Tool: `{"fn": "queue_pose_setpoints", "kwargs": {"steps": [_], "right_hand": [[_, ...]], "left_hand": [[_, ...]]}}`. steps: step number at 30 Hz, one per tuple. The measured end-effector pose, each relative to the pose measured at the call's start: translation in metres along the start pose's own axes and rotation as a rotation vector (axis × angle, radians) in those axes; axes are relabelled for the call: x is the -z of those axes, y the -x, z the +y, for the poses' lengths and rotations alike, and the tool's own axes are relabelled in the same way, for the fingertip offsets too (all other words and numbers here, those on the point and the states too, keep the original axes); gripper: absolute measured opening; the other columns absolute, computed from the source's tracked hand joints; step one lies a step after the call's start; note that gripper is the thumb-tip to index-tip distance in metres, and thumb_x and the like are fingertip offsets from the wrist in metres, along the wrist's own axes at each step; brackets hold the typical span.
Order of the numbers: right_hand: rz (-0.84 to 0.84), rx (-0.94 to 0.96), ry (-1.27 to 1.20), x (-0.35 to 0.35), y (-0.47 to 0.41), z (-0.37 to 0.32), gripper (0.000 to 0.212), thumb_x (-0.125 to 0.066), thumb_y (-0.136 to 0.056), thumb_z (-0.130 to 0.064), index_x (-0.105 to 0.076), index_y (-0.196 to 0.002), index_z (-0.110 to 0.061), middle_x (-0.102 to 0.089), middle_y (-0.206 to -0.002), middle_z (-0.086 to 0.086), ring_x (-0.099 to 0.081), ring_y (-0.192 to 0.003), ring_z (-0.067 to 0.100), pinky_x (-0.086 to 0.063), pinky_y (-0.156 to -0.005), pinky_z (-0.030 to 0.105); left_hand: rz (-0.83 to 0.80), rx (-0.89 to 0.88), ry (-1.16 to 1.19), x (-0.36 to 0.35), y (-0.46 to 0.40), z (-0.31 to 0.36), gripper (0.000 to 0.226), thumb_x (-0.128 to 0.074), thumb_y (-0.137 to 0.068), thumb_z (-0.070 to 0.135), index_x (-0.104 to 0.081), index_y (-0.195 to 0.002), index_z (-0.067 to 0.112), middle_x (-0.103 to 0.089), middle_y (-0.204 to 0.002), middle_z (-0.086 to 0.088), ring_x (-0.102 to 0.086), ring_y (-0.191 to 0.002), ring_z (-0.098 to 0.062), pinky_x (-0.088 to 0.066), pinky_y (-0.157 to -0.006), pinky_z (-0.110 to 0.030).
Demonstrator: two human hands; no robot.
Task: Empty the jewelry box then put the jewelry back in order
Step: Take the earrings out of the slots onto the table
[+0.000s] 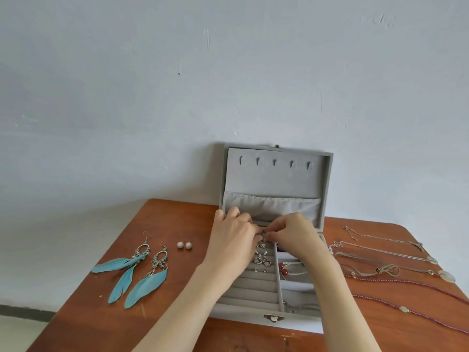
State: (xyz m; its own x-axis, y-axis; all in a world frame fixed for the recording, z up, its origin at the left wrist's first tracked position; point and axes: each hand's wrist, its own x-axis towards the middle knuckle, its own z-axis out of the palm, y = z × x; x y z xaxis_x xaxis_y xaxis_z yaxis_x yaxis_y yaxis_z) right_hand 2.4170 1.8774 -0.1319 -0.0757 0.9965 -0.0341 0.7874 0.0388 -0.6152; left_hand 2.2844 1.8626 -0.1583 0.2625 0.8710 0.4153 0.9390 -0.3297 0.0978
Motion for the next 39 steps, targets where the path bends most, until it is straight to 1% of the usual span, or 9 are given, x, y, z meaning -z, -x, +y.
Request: {"fn": "queue_pose_setpoints", "kwargs": {"steps": [5, 17, 20, 23, 27, 31, 33, 37, 39], "right_hand": [[0.0, 0.006, -0.03, -0.002, -0.002, 0.0, 0.023, -0.066, -0.076, -0.016, -0.059, -0.059, -0.031, -0.06, -0.065, -0.006, -0.058, -0.073, 0.016, -0.047, -0.069, 0.026], [-0.051, 0.022, -0.053, 0.0, -0.004, -0.001, 0.027, -0.068, -0.076, -0.012, -0.056, -0.058, -0.027, -0.056, -0.062, -0.008, -0.049, -0.059, 0.004, -0.04, -0.057, 0.021], [-0.079, 0.041, -0.124, 0.005, -0.002, -0.005, 0.022, -0.067, -0.076, -0.009, -0.061, -0.06, -0.022, -0.06, -0.063, -0.005, -0.051, -0.06, 0.007, -0.04, -0.054, 0.018], [-0.094, 0.131, -0.296, 0.005, 0.004, -0.024, 0.017, -0.069, -0.076, -0.009, -0.065, -0.064, -0.019, -0.06, -0.062, -0.003, -0.051, -0.057, 0.006, -0.043, -0.055, 0.014], [-0.122, 0.263, -0.322, -0.021, 0.011, -0.059, 0.013, -0.067, -0.079, -0.013, -0.066, -0.068, -0.02, -0.054, -0.056, -0.009, -0.045, -0.041, -0.005, -0.032, -0.043, 0.005], [-0.031, 0.259, -0.181, -0.06, 0.01, -0.068, 0.008, -0.065, -0.078, -0.017, -0.072, -0.074, -0.02, -0.049, -0.056, -0.013, -0.047, -0.054, 0.002, -0.034, -0.051, 0.011], [0.002, 0.208, -0.148, -0.071, 0.008, -0.066, 0.009, -0.065, -0.077, -0.018, -0.072, -0.074, -0.021, -0.056, -0.066, -0.007, -0.055, -0.066, 0.009, -0.04, -0.059, 0.018], [0.06, 0.161, -0.059, -0.077, 0.008, -0.065, 0.01, -0.064, -0.078, -0.021, -0.073, -0.077, -0.025, -0.06, -0.098, 0.003, -0.057, -0.098, 0.02, -0.046, -0.078, 0.027], [0.074, 0.17, -0.001, -0.076, 0.009, -0.066, 0.012, -0.062, -0.08, -0.022, -0.073, -0.082, -0.025, -0.056, -0.102, 0.002, -0.051, -0.107, 0.022, -0.044, -0.088, 0.031]], "left_hand": [[-0.052, 0.032, 0.017, 0.0, -0.002, -0.001, 0.027, -0.046, -0.094, 0.035, -0.061, -0.115, 0.028, -0.059, -0.115, 0.009, -0.037, -0.112, -0.017, -0.017, -0.078, -0.032], [-0.113, 0.104, 0.183, 0.008, -0.005, -0.005, 0.018, -0.056, -0.09, 0.032, -0.064, -0.106, 0.027, -0.064, -0.105, 0.008, -0.041, -0.107, -0.013, -0.018, -0.08, -0.028], [-0.11, 0.113, 0.293, 0.03, -0.007, -0.011, 0.011, -0.062, -0.087, 0.027, -0.068, -0.096, 0.025, -0.062, -0.089, 0.012, -0.047, -0.099, -0.012, -0.027, -0.084, -0.028], [-0.091, 0.249, 0.492, 0.07, -0.006, -0.04, 0.003, -0.071, -0.079, 0.019, -0.07, -0.081, 0.022, -0.059, -0.07, 0.013, -0.052, -0.07, 0.001, -0.039, -0.069, -0.008], [-0.161, 0.409, 0.456, 0.098, 0.009, -0.083, 0.008, -0.074, -0.077, 0.018, -0.072, -0.077, 0.026, -0.069, -0.082, 0.007, -0.061, -0.08, -0.003, -0.039, -0.064, -0.009], [-0.319, 0.448, 0.442, 0.085, 0.019, -0.095, 0.01, -0.07, -0.081, 0.016, -0.07, -0.087, 0.024, -0.069, -0.087, 0.006, -0.062, -0.083, -0.007, -0.046, -0.07, -0.017], [-0.353, 0.449, 0.449, 0.074, 0.023, -0.096, 0.011, -0.071, -0.08, 0.016, -0.068, -0.085, 0.025, -0.071, -0.089, 0.004, -0.064, -0.084, -0.008, -0.049, -0.076, -0.023], [-0.342, 0.4, 0.355, 0.06, 0.027, -0.094, 0.007, -0.07, -0.081, 0.018, -0.071, -0.084, 0.024, -0.068, -0.086, 0.004, -0.061, -0.076, -0.005, -0.041, -0.059, -0.014], [-0.329, 0.398, 0.313, 0.056, 0.025, -0.091, 0.01, -0.069, -0.082, 0.018, -0.071, -0.081, 0.028, -0.067, -0.092, 0.002, -0.06, -0.086, -0.012, -0.048, -0.073, -0.023]]}}
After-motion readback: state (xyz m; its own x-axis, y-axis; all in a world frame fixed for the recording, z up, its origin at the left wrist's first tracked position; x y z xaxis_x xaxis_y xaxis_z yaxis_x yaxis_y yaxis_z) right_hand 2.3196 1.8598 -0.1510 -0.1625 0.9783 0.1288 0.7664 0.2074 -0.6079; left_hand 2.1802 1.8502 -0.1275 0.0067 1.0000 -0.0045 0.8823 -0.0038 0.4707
